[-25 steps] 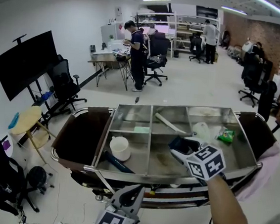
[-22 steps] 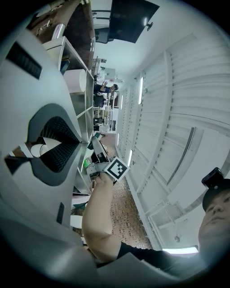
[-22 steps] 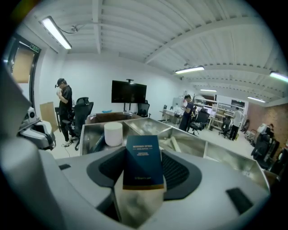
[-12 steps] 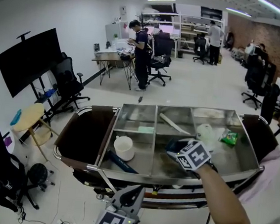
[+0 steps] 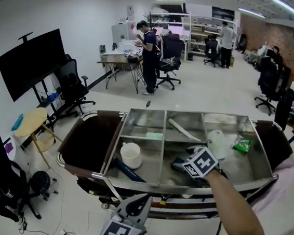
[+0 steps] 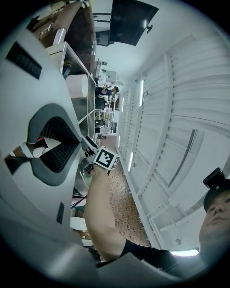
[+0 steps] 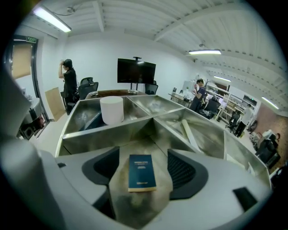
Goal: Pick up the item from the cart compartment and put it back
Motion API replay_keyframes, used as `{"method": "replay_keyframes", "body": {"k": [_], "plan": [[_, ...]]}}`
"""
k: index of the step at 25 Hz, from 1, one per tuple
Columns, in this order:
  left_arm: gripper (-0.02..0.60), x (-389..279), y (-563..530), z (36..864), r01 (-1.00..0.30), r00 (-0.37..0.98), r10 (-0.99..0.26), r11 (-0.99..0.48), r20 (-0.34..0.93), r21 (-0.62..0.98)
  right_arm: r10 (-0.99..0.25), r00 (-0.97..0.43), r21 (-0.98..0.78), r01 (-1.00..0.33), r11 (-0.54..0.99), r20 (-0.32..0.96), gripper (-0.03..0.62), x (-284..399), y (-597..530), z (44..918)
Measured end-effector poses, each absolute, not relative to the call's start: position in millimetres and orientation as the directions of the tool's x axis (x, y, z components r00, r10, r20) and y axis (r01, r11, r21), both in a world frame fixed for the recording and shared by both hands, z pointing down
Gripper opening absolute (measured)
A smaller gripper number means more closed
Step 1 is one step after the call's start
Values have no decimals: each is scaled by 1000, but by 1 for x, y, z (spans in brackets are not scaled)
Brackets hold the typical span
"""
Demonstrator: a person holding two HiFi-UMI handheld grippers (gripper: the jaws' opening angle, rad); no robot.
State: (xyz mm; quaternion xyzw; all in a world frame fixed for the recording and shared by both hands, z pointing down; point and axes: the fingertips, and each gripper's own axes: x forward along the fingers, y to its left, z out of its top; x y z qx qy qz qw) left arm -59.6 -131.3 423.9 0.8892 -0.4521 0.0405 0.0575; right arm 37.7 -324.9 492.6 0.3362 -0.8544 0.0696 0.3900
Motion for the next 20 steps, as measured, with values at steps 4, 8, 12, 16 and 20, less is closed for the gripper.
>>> {"method": "replay_keyframes", "body": {"k": [4,8,12,16,20], "plan": [[0,-58,-131,423,-805,593,-796,-590,121,63,-524,-467,144,-633,760,712,377,39,-324,492],[0,-58,-131,422,-806,592,-797,-588,121,66,-527,-473,136,-640,756,706,376,41,-325,488],[0,-58,-130,421,-805,593,-796,-590,119,63,-528,-487,120,-647,753,695,362,43,-322,484],[0,-55,-129,423,-804,594,-796,-591,117,62,-564,-513,108,-671,734,647,43,49,-319,470],[0,-53,-128,422,-801,598,-793,-595,117,65,-574,-537,62,-694,717,618,6,53,-316,464]]}}
